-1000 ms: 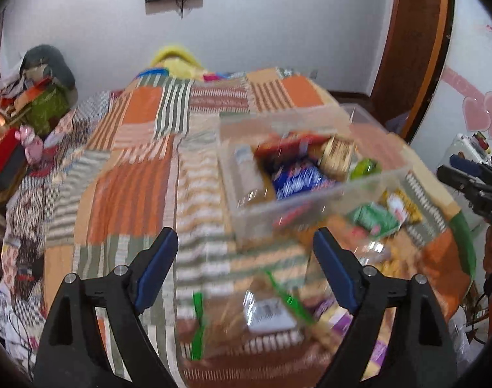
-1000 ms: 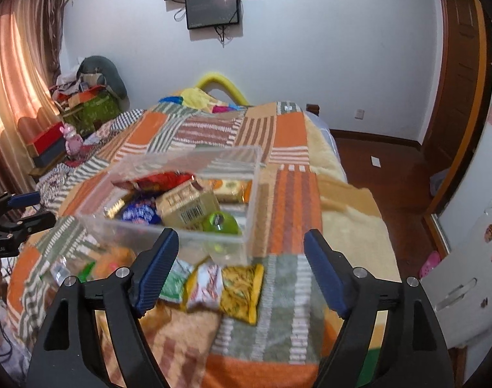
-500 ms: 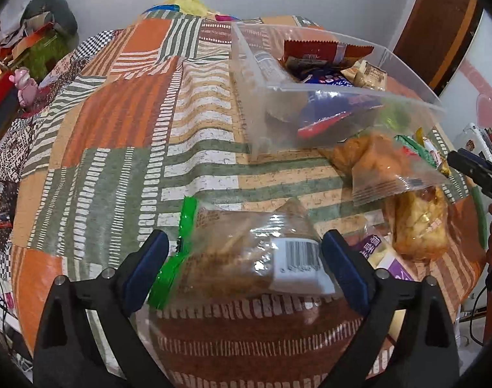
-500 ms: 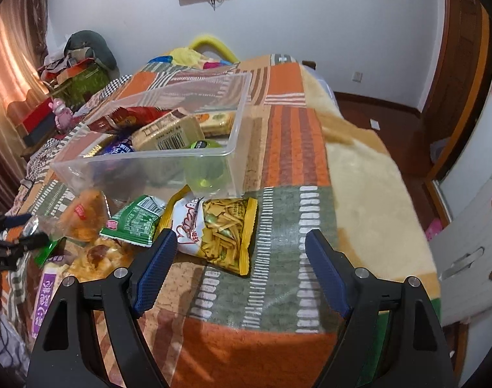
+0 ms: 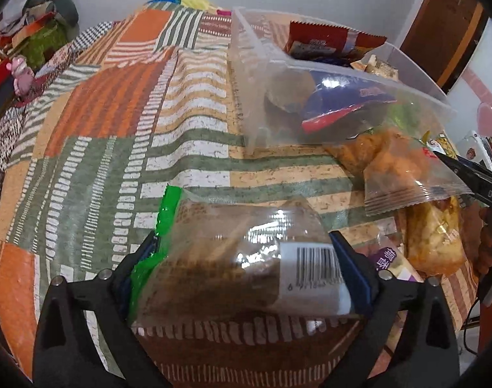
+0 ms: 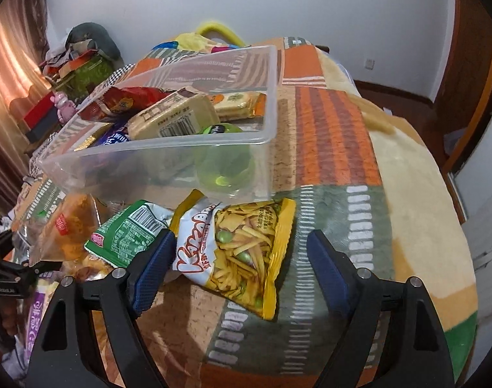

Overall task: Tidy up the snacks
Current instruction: 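Grasp the clear bread bag with the left tool while the right tool grasps the yellow snack bag, then lower both held bags into the clear box and open both tools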

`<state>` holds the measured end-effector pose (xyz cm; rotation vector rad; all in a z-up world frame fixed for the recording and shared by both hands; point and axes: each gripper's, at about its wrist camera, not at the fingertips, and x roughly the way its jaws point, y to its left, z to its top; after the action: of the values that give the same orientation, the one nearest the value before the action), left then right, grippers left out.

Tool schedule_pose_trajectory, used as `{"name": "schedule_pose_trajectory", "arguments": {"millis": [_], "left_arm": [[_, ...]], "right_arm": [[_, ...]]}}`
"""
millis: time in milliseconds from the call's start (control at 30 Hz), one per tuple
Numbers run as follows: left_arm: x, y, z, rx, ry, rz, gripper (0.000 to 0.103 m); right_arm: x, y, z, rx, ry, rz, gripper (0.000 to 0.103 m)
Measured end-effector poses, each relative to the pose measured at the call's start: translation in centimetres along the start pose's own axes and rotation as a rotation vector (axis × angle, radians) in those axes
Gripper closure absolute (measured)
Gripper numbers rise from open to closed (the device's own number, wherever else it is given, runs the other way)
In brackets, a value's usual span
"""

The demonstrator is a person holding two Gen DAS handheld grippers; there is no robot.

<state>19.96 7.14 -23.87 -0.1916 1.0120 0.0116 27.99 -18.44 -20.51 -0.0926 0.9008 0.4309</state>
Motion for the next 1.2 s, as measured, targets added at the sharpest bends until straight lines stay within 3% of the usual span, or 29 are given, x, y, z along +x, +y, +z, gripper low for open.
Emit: {"name": "schedule_pose_trajectory", "arguments": {"millis": [67,133,333,733,967,1200], "left_arm": [[-0.5,-0.5,-0.1,0.018,-0.013,0.012,0.013],[-1.0,-0.8,-0.1,0.033,-0.026,0.021,0.018],[-3.2,-0.8,0.2,0.036,-0.070,0.020,0.024],[-8.9,-2.1,3.2,0.055,-0.198,-0.023,0.024],[-8.8,-4.5,6.5,0.092,-0.224,-0.063,0.024],[-6.4,-7.0,9.8,0.128,-0.204,-0.091,0.024]], "right_arm": [[0.0,0.1,0.0,-0.006,0.000,0.020,0.053],[-0.1,0.2,0.0,-0.011,0.001,0.023,0.057],[-1.0,-0.1,-0.3,-0.001,-0.020,0.018,0.062],[-5.1,0.0,0.8,-0.031,-0.135,-0.001,0.064],[-6.4,0.4,2.9,-0.035,-0.212,0.007,0.064],[-4.5,1.3,5.6,-0.049,-0.229,-0.003,0.064]]}}
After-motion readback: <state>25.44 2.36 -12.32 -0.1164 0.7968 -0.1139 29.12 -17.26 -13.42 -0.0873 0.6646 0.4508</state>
